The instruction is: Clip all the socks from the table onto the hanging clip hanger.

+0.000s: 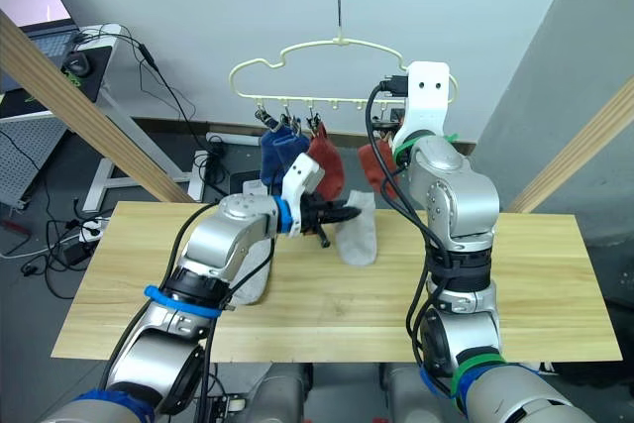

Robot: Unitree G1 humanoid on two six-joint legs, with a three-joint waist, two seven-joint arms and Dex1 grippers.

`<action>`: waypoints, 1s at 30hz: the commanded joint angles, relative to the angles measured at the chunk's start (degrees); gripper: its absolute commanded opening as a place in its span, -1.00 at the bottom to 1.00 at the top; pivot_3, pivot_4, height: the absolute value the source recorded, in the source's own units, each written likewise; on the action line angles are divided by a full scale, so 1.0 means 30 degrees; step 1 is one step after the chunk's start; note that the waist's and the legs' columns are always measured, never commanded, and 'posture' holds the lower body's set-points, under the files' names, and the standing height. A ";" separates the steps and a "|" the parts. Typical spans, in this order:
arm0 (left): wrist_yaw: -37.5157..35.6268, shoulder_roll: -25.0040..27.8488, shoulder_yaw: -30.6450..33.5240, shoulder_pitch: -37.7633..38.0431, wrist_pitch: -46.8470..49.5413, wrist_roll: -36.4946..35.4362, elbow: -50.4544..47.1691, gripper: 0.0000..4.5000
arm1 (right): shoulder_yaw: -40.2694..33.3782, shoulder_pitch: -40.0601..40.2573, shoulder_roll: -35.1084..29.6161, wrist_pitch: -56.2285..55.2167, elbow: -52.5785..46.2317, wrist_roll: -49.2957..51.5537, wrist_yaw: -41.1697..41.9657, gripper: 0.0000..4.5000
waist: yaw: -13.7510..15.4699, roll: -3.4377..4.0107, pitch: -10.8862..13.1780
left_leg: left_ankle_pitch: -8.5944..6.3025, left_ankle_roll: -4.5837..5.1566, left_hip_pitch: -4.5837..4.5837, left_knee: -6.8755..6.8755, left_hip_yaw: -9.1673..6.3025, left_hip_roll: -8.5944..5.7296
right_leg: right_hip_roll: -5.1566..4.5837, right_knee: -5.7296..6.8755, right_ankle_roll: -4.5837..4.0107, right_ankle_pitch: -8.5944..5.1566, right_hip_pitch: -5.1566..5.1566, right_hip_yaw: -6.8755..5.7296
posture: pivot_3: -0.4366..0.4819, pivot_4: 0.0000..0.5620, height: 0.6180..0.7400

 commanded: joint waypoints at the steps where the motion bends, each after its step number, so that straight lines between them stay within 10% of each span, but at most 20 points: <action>1: 0.0396 -0.0925 0.0139 -0.1043 -0.0434 -0.0411 0.0181 -0.80 | -0.0437 -0.0757 0.0224 0.0230 -0.1097 0.0502 -0.0221 -1.00 | 0.0012 0.0000 0.0000 | 0.0000 0.0000 -0.0003 0.0000 0.0001 -0.0002 | -0.0001 -0.0007 0.0000 0.0000 0.0000 0.0000 | 0.08 0.00 1.00; 30: 0.1807 -0.3086 0.0665 -0.4616 -0.3944 -0.0082 0.5437 -0.80 | -0.0293 -0.1082 0.0333 0.1601 -0.1994 0.0862 -0.0310 -1.00 | -0.0405 0.0000 0.0000 | 0.0000 0.0001 -0.0010 -0.0010 0.0005 -0.0001 | 0.0000 -0.0031 0.0001 0.0000 -0.0001 0.0003 | 0.01 -0.04 1.00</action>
